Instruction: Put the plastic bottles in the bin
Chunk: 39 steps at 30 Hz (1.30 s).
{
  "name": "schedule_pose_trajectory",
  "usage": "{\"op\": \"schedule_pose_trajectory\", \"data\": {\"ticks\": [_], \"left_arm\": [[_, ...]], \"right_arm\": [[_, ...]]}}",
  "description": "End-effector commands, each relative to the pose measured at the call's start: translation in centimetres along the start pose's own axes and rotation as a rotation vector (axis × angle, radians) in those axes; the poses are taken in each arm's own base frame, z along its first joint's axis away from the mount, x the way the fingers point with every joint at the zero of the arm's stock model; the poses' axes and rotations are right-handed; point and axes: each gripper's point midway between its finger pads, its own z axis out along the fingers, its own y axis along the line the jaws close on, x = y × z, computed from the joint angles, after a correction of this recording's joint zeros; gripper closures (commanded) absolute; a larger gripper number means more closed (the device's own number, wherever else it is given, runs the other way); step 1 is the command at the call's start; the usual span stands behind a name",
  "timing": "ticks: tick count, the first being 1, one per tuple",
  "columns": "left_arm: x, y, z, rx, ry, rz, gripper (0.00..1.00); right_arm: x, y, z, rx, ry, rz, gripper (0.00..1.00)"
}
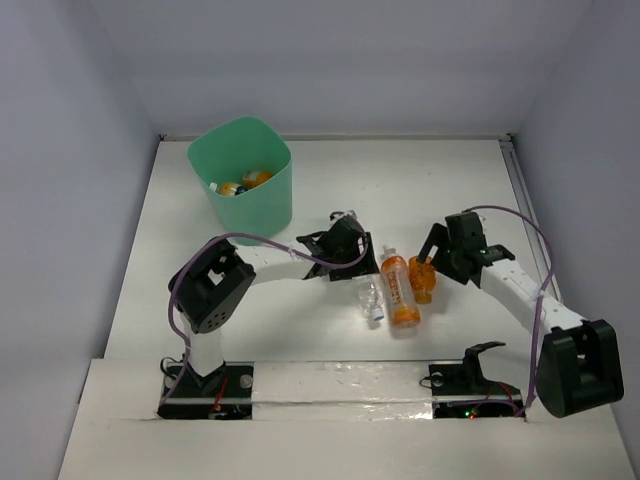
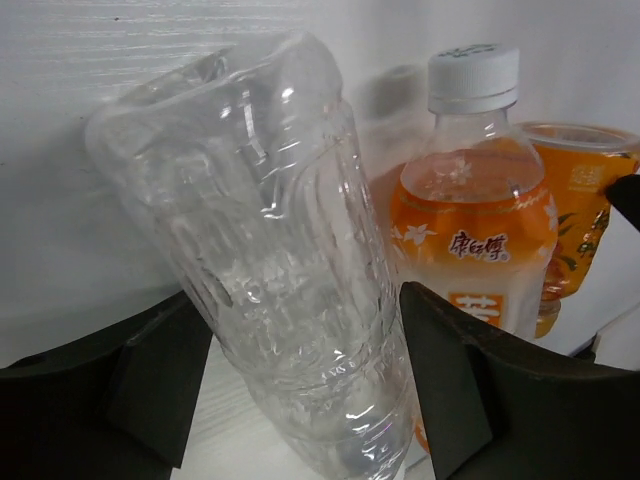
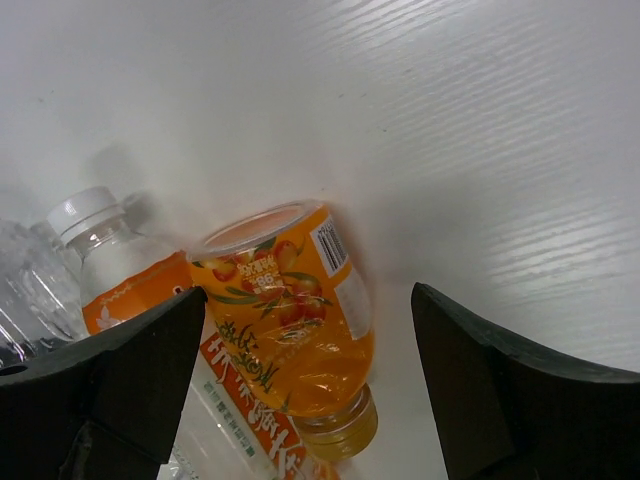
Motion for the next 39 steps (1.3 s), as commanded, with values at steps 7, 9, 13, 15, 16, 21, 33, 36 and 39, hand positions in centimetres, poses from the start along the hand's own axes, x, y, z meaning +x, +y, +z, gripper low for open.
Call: {"op": "schedule_pose_trajectory", "data": {"ticks": [7, 9, 13, 15, 16, 21, 33, 36, 39], "left_arm": [[-0.7, 0.3, -2.6, 0.013, -0.066, 0.067, 0.48], [-1.6, -0.8, -4.7, 0.047, -0.094, 0.085, 0.51], [-4.7, -3.8, -9.7, 0.106, -0.199, 0.138, 0.53], [-8.2, -5.8, -13.6, 0.135, -0.294, 0.163, 0.53], [-9.4, -6.3, -14.9, 0.141, -0.327, 0.174, 0.53], [-20.5, -7.3, -26.2, 0.147, -0.623, 0.19, 0.53], [-34.8, 5.0, -36.6, -0.189, -0.965, 0.106, 0.54], [-35.8, 8.2, -35.6, -0.253, -0.959, 0.073, 0.49], [-35.1, 8.0, -35.5, -0.239, -0.938, 0.09, 0.25]], "right_arm": [[0.4, 2.3, 1.1, -0.091, 0.092, -0.095, 0.12], [0.7, 2.2, 1.4, -0.084, 0.111, -0.101, 0.13], [1.0, 2.3, 1.8, -0.08, 0.134, -0.112, 0.18], [1.0, 2.3, 1.8, -0.079, 0.139, -0.112, 0.29], [0.9, 2.3, 1.7, -0.079, 0.135, -0.11, 0.33], [-0.5, 2.3, 0.2, -0.072, 0.08, -0.097, 0.4], [-10.1, 9.0, -13.7, -0.404, -0.271, -0.02, 0.43], [-11.5, 12.7, -17.1, -0.559, -0.302, -0.011, 0.42], [-13.1, 17.6, -21.6, -0.727, -0.34, 0.022, 0.42]]}}
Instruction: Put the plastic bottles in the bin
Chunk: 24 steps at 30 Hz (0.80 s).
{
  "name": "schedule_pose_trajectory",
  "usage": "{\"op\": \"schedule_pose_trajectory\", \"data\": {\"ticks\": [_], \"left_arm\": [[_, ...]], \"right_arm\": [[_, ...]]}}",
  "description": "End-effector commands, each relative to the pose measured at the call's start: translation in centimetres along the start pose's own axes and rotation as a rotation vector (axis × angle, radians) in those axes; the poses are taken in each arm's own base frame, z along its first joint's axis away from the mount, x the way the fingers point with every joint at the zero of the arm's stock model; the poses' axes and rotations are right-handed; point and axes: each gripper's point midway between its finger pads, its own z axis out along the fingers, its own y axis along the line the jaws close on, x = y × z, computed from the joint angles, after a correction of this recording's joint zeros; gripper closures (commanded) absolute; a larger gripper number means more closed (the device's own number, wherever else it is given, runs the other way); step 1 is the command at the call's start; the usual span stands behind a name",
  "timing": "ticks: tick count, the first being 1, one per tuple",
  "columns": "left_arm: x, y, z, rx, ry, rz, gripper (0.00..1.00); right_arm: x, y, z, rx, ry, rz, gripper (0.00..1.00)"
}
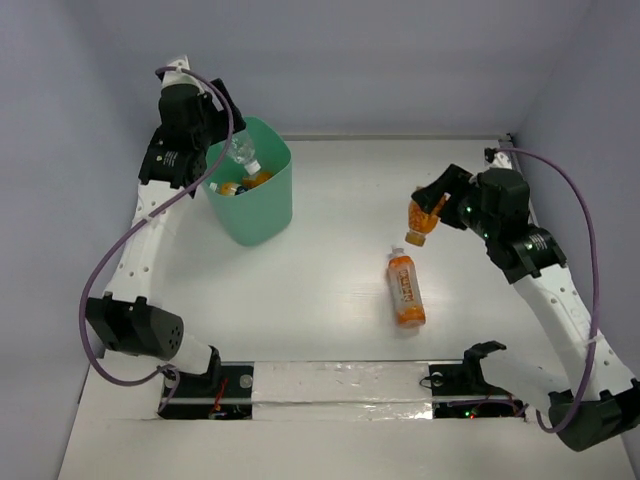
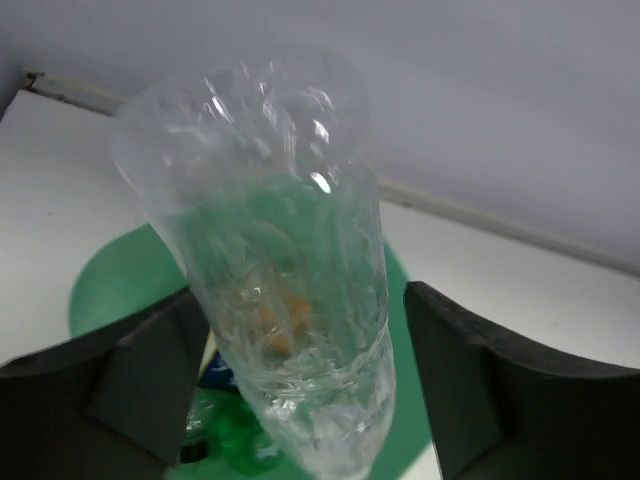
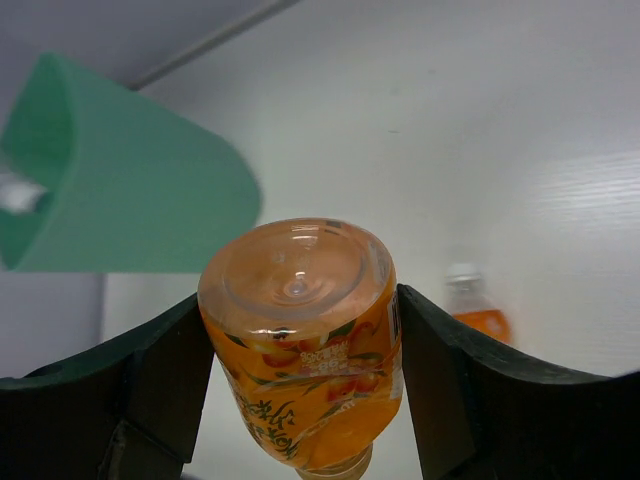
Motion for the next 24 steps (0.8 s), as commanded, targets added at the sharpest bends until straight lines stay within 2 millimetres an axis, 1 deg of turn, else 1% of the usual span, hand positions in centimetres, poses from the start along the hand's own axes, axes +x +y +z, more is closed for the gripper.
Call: {"op": "schedule_pose_trajectory", "data": {"ticks": [1, 2, 3, 4, 5, 6, 7, 8, 9, 10, 11, 12, 13, 14, 15, 17, 18, 19, 21, 22, 23, 24], "left_arm": [[-0.8, -0.6, -1.1, 0.043, -0.027, 0.02, 0.2], [-0.8, -0.5, -1.3, 0.046, -0.034, 0.02, 0.17], [-1.6, -0.7, -2.4, 0.053, -0.059, 0.015, 0.14], [-2.1, -0.9, -3.0, 0.064, -0.071, 0.013, 0.13], [-2.2, -1.0, -3.5, 0.073, -0.073, 0.009, 0.14], [-3.0, -1.5, -4.9, 0.103, -0.093, -0.006, 0.15], [-3.3, -1.7, -5.7, 0.12, -0.104, -0.017, 0.16], [-2.8, -1.7, -6.2, 0.131, -0.097, -0.027, 0.18], [-3.4, -2.3, -8.2, 0.177, -0.119, -0.044, 0.23], [-3.1, -2.5, -8.9, 0.196, -0.119, -0.073, 0.27], [-2.0, -2.6, -9.3, 0.224, -0.096, -0.084, 0.32], [-2.0, -3.0, -11.0, 0.266, -0.103, -0.096, 0.43], [-1.5, -3.0, -11.4, 0.279, -0.095, -0.107, 0.48], [0.0, -2.8, -11.5, 0.283, -0.058, -0.125, 0.54], [0.0, -2.8, -12.8, 0.304, -0.066, -0.135, 0.64], [1.0, -2.6, -13.4, 0.31, -0.041, -0.144, 0.71], [0.8, -2.6, -14.1, 0.316, -0.052, -0.144, 0.75], [0.7, -2.6, -14.5, 0.316, -0.054, -0.144, 0.76], [0.1, -2.8, -15.4, 0.326, -0.059, -0.144, 0.76], [0.3, -3.2, -15.7, 0.341, -0.051, -0.141, 0.76], [0.4, -3.6, -15.8, 0.356, -0.044, -0.142, 0.76], [0.8, -4.3, -15.8, 0.388, -0.019, -0.146, 0.75]], "right_arm": [[-4.3, 9.2, -1.0, -0.251, -0.081, 0.058, 0.42], [-4.2, 11.6, -1.1, -0.303, -0.07, 0.054, 0.42], [-4.8, 13.5, -0.8, -0.351, -0.082, 0.059, 0.41], [-4.1, 14.9, 1.1, -0.36, -0.046, 0.067, 0.41], [-5.0, 17.9, 0.6, -0.431, -0.059, 0.066, 0.4], [-5.6, 19.5, 1.2, -0.46, -0.076, 0.073, 0.4], [-4.5, 20.3, 4.2, -0.439, -0.039, 0.072, 0.4], [-6.4, 22.8, 3.8, -0.489, -0.072, 0.084, 0.4], [-6.4, 24.8, 4.2, -0.53, -0.071, 0.092, 0.4], [-6.5, 26.1, 4.8, -0.548, -0.07, 0.111, 0.4], [-4.9, 26.8, 8.0, -0.528, -0.035, 0.112, 0.39], [-6.3, 29.7, 7.1, -0.59, -0.067, 0.125, 0.4], [-6.2, 30.9, 7.8, -0.603, -0.062, 0.138, 0.39], [-5.9, 32.0, 8.5, -0.614, -0.057, 0.145, 0.39], [-6.0, 33.5, 10.2, -0.618, -0.06, 0.158, 0.39], [-5.1, 35.6, 11.3, -0.644, -0.041, 0.196, 0.39], [-5.7, 35.7, 12.4, -0.624, -0.073, 0.219, 0.37], [-5.2, 37.0, 13.3, -0.645, -0.073, 0.242, 0.29], [-4.7, 37.7, 14.1, -0.67, -0.057, 0.26, 0.15], [-4.5, 37.9, 14.4, -0.675, -0.05, 0.271, 0.07], [-4.4, 37.8, 14.5, -0.67, -0.047, 0.262, 0.04], [-4.6, 37.6, 14.2, -0.666, -0.057, 0.25, 0.02]]}}
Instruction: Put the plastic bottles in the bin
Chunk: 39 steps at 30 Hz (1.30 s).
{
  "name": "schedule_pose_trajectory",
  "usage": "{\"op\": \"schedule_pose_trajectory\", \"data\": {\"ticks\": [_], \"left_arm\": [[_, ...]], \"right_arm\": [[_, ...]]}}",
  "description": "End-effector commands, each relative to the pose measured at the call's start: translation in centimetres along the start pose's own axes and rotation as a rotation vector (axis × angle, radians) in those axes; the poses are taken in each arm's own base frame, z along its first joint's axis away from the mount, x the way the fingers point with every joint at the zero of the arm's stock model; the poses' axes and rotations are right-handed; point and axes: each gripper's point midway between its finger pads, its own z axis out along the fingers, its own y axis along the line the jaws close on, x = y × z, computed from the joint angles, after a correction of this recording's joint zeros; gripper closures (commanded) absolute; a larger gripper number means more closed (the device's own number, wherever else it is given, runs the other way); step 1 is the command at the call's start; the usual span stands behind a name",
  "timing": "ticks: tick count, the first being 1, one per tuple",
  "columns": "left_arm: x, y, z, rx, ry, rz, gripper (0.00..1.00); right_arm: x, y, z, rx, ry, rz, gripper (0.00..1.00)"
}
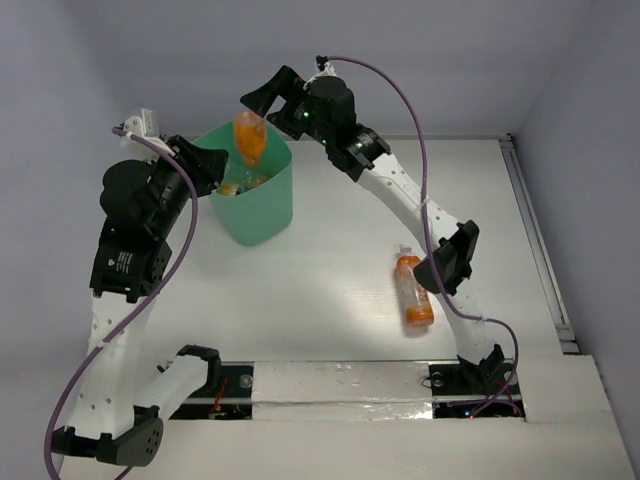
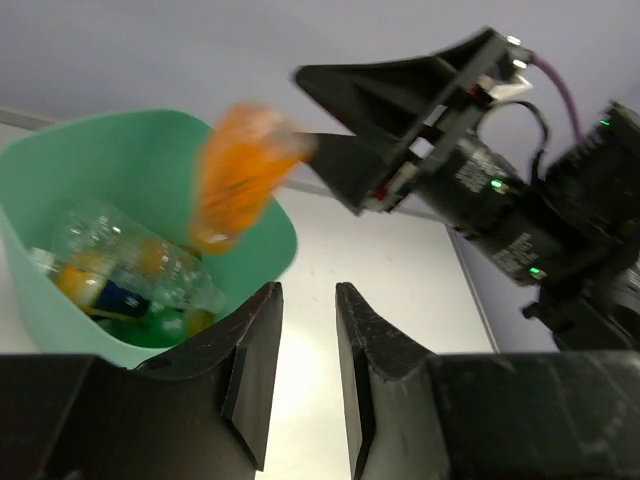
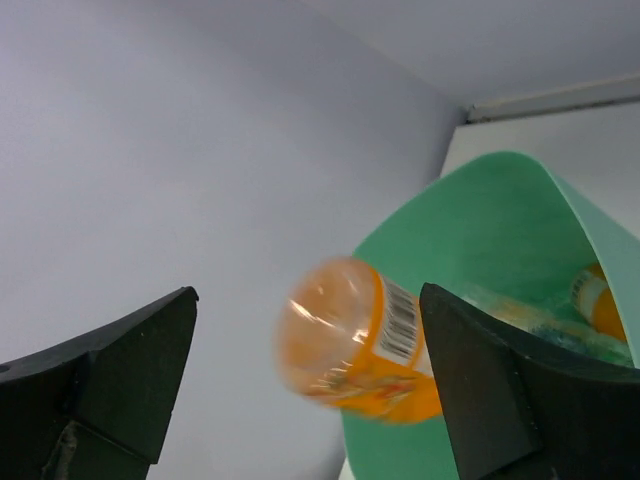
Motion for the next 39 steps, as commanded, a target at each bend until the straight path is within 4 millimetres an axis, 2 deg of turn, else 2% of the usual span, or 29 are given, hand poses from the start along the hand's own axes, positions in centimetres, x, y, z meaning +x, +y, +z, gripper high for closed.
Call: {"op": "schedule_pose_trajectory", "data": {"ticks": [1, 4, 5, 6, 7, 8, 9, 10, 11, 12, 13, 14, 15, 16, 17, 18, 19, 21, 22, 23, 25, 26, 27, 29, 30, 33, 35, 36, 39], "left_arm": [[1.3, -2.2, 0.3, 0.095, 0.069, -0.03, 0.74], [2.8, -4.1, 1.0, 0.166, 0.116, -0.068, 0.73], [3.9, -5.9, 0.7, 0.214, 0.149, -0.069, 0.73], [4.7, -6.3, 1.6, 0.197, 0.164, -0.068, 0.72], [5.6, -7.2, 1.7, 0.209, 0.184, -0.063, 0.72], [7.2, -9.3, 1.6, 0.244, 0.222, -0.055, 0.71], [9.4, -9.9, 2.6, 0.238, 0.276, -0.048, 0.71], [10.8, -10.7, 2.7, 0.247, 0.307, -0.048, 0.7], [12.8, -11.2, 3.1, 0.246, 0.346, -0.061, 0.7], [16.0, -12.3, 3.2, 0.257, 0.413, -0.055, 0.69], [17.5, -13.0, 3.3, 0.268, 0.436, -0.064, 0.68], [20.1, -12.7, 3.4, 0.246, 0.492, -0.082, 0.66], [23.2, -13.3, 3.2, 0.248, 0.558, -0.077, 0.58], [24.6, -13.8, 3.1, 0.256, 0.584, -0.083, 0.51], [28.0, -13.7, 2.9, 0.237, 0.657, -0.082, 0.36], [28.2, -13.8, 2.9, 0.238, 0.659, -0.092, 0.36], [30.8, -14.0, 2.8, 0.224, 0.712, -0.074, 0.26], [32.8, -14.3, 2.8, 0.209, 0.751, -0.071, 0.18], [34.4, -14.0, 3.3, 0.184, 0.781, -0.08, 0.13], [35.7, -14.6, 3.3, 0.197, 0.811, -0.084, 0.11], [37.0, -15.4, 3.4, 0.202, 0.837, -0.093, 0.1], [38.2, -16.2, 2.6, 0.211, 0.869, -0.078, 0.1], [38.3, -17.2, 2.8, 0.222, 0.869, -0.073, 0.1], [41.6, -16.9, 2.6, 0.18, 0.935, -0.031, 0.1], [43.5, -17.3, 2.5, 0.172, 0.965, -0.013, 0.09], [46.9, -17.4, 2.2, 0.133, 1.02, -0.014, 0.09], [47.9, -17.7, 2.7, 0.126, 1.024, -0.044, 0.09], [49.2, -17.1, 2.9, 0.102, 1.041, -0.036, 0.1], [51.3, -15.9, 3.9, 0.037, 1.049, 0.001, 0.12]], "right_arm": [[-3.5, 4.3, -2.3, -0.08, -0.082, -0.005, 0.0], [-5.7, 4.2, -5.0, -0.052, -0.127, -0.053, 0.0], [-7.5, 5.6, -7.2, -0.066, -0.156, -0.062, 0.0], [-7.8, 3.2, -7.6, 0.001, -0.156, -0.076, 0.03], [-8.5, 2.6, -8.7, 0.028, -0.172, -0.108, 0.17], [-10.8, 4.4, -12.1, 0.014, -0.224, -0.12, 0.31], [-9.7, 0.7, -12.5, 0.101, -0.206, -0.133, 0.51], [-10.9, -0.9, -14.1, 0.138, -0.229, -0.146, 0.8], [-11.3, -2.0, -15.7, 0.166, -0.242, -0.146, 0.88], [-13.0, -1.0, -19.5, 0.157, -0.295, -0.151, 0.95], [-11.9, -5.9, -20.6, 0.261, -0.27, -0.165, 0.98], [-11.9, -7.3, -22.3, 0.298, -0.275, -0.176, 0.99], [-12.2, -7.0, -25.5, 0.307, -0.3, -0.176, 0.99], [-10.9, -10.9, -26.9, 0.397, -0.265, -0.214, 0.98], [-8.9, -14.2, -28.4, 0.48, -0.215, -0.223, 0.95], [-8.6, -14.7, -28.6, 0.499, -0.203, -0.222, 0.95], [-8.3, -14.4, -31.8, 0.489, -0.217, -0.274, 0.9], [-6.5, -15.6, -33.9, 0.516, -0.178, -0.288, 0.8], [-5.7, -15.9, -34.6, 0.508, -0.159, -0.291, 0.68], [-4.4, -16.3, -36.2, 0.5, -0.144, -0.288, 0.61], [-3.4, -16.9, -37.5, 0.502, -0.138, -0.279, 0.41], [-3.4, -16.4, -38.6, 0.489, -0.158, -0.279, 0.36], [-2.6, -17.3, -39.1, 0.51, -0.137, -0.275, 0.31], [-2.2, -17.4, -39.9, 0.513, -0.137, -0.276, 0.24], [-2.2, -17.3, -40.3, 0.505, -0.142, -0.277, 0.23], [-1.4, -16.9, -40.7, 0.473, -0.114, -0.286, 0.23], [-0.9, -16.8, -40.8, 0.451, -0.093, -0.293, 0.23], [-0.5, -16.2, -40.8, 0.419, -0.076, -0.293, 0.23], [0.7, -15.9, -40.7, 0.376, -0.022, -0.304, 0.23]]}}
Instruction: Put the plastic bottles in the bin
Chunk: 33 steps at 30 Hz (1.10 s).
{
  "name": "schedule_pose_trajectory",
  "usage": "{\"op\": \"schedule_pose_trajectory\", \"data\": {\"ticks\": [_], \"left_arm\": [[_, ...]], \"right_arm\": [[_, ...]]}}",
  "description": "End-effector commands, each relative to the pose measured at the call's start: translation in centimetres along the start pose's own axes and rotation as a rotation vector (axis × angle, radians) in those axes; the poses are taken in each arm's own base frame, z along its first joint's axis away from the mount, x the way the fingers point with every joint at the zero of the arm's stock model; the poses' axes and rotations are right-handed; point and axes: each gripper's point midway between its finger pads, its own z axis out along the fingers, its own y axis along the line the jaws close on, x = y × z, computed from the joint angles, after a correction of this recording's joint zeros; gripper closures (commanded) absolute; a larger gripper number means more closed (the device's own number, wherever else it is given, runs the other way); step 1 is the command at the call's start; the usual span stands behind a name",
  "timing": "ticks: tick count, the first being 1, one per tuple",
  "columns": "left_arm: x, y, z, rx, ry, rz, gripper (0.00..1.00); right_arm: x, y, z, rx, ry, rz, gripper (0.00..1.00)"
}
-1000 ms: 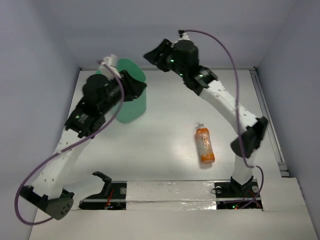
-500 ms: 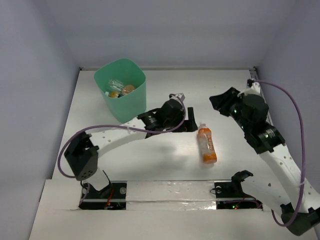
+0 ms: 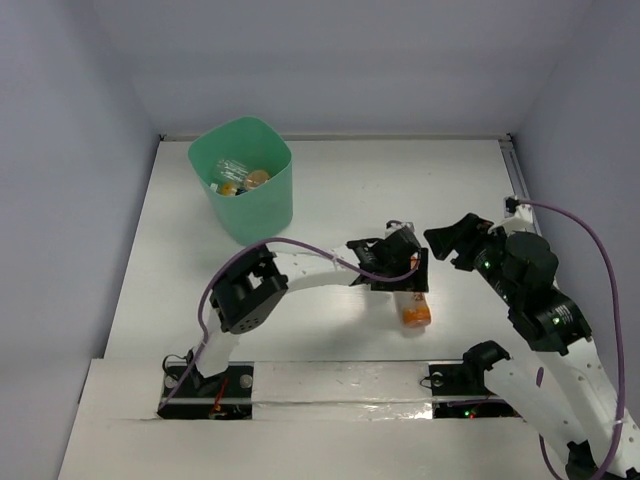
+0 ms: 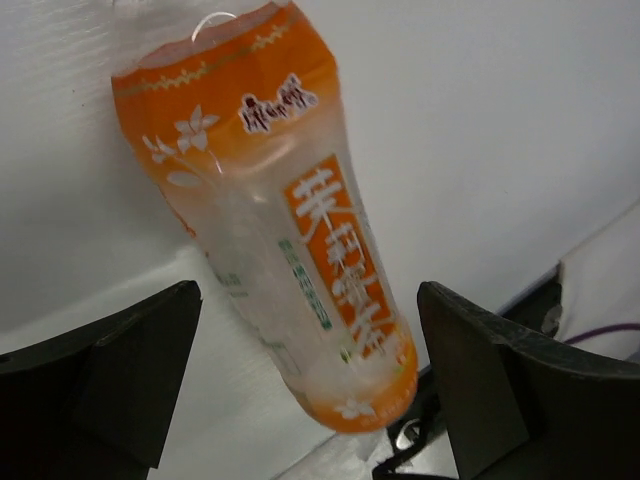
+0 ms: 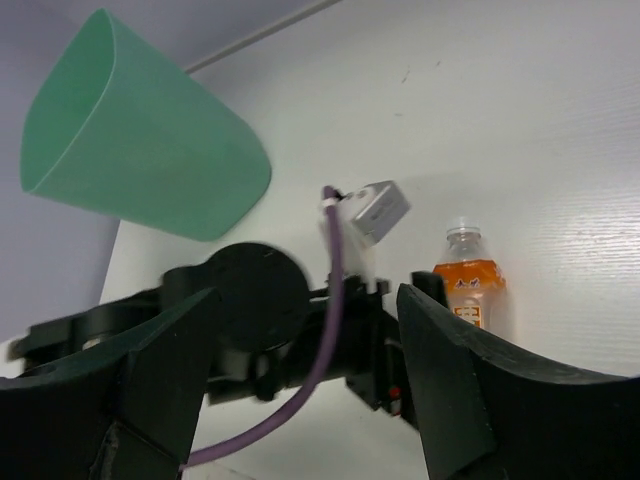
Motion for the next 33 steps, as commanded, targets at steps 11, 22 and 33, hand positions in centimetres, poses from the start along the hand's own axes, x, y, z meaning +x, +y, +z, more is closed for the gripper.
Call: {"op": "schedule_pose_trajectory", "data": {"ticks": [11, 22, 33], "left_arm": [[-4.9, -1.5, -1.5, -0.056, -0.148, -0.028, 0.68], [-26.5, 2.4, -32.2, -0.074, -0.843, -0.071, 0.65], [-34.2, 17.7, -47.6, -0.531, -1.262, -0.057, 0.63]], "right_arm": [[1.9, 2.6, -0.7, -0.177, 0.112, -0.109, 0.23], [-0.1, 4.7, -0.1, -0.224, 0.088, -0.123, 0.24], [2.9, 5.2, 1.6, -0.281, 0.199, -0.067, 0.23]]}}
